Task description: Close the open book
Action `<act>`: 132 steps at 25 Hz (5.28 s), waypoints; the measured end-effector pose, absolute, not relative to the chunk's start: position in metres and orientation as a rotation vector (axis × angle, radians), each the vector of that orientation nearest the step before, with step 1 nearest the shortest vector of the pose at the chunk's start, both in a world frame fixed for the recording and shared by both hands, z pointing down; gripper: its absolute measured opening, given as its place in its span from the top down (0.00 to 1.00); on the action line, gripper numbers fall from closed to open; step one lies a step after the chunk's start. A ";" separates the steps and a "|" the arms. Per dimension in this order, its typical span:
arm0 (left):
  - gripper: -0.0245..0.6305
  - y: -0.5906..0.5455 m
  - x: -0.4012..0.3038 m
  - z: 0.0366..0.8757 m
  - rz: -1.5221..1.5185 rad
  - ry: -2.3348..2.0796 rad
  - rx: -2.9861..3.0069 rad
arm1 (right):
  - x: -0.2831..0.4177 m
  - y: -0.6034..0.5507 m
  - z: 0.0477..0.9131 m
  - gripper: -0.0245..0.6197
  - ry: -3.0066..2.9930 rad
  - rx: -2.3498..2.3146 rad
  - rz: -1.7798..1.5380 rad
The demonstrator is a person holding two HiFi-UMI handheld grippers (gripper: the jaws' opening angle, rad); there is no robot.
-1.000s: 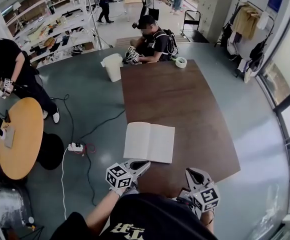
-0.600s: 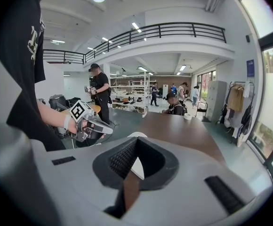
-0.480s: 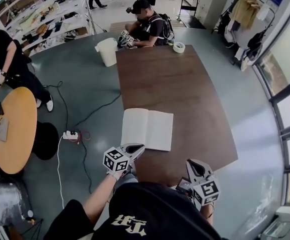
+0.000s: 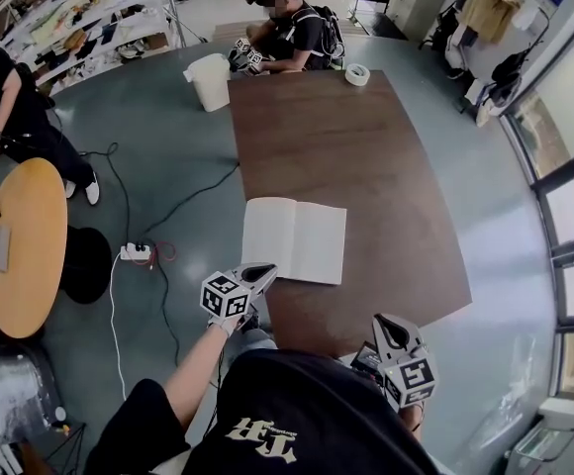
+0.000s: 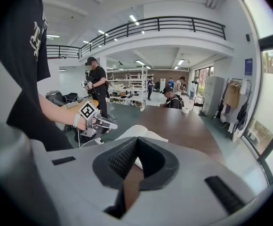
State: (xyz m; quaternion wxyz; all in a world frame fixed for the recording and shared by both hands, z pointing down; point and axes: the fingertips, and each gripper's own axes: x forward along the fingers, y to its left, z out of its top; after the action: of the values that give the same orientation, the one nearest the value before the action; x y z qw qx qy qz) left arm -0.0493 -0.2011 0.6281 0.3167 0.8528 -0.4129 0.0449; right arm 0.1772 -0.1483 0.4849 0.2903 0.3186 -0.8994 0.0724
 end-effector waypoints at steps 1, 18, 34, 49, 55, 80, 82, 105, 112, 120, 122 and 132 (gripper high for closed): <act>0.95 -0.202 -0.052 0.632 0.119 -1.091 2.236 | 0.177 -0.147 0.486 0.98 -2.393 0.850 0.195; 0.81 -0.215 -0.091 0.705 0.271 -1.088 2.100 | 0.155 -0.139 0.488 0.98 -2.316 0.922 0.210; 0.61 -0.245 -0.136 0.798 0.409 -1.153 1.891 | 0.160 -0.121 0.503 0.98 -2.212 1.010 0.289; 0.61 -0.245 -0.149 0.841 0.222 -0.994 1.749 | 0.138 -0.086 0.514 0.98 -2.108 1.150 0.423; 0.60 -0.246 -0.148 0.842 0.055 -0.876 1.741 | 0.126 -0.067 0.520 0.98 -2.069 1.184 0.462; 0.64 -0.234 -0.159 0.826 -0.248 -0.694 1.638 | 0.098 -0.051 0.525 0.98 -2.074 1.177 0.503; 0.71 -0.233 -0.160 0.824 -0.254 -0.694 1.640 | 0.099 -0.051 0.526 0.98 -2.080 1.174 0.500; 0.90 -0.228 -0.165 0.775 -0.486 -0.600 1.606 | 0.102 -0.042 0.534 0.98 -2.128 1.165 0.501; 0.92 -0.227 -0.168 0.763 -0.491 -0.588 1.617 | 0.103 -0.035 0.534 0.98 -2.133 1.168 0.510; 0.93 -0.229 -0.166 0.750 -0.535 -0.583 1.615 | 0.110 -0.038 0.531 0.98 -2.150 1.180 0.494; 0.93 -0.229 -0.165 0.747 -0.542 -0.588 1.612 | 0.115 -0.036 0.530 0.98 -2.151 1.187 0.497; 0.94 -0.230 -0.161 0.743 -0.556 -0.635 1.622 | 0.138 -0.035 0.533 0.98 -2.164 1.192 0.500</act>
State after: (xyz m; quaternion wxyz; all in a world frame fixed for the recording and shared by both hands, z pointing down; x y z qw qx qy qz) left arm -0.1607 -0.2304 0.7428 0.6103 0.7028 -0.2750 -0.2409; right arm 0.1381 -0.0349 0.5331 0.3054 0.4504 -0.8175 0.1888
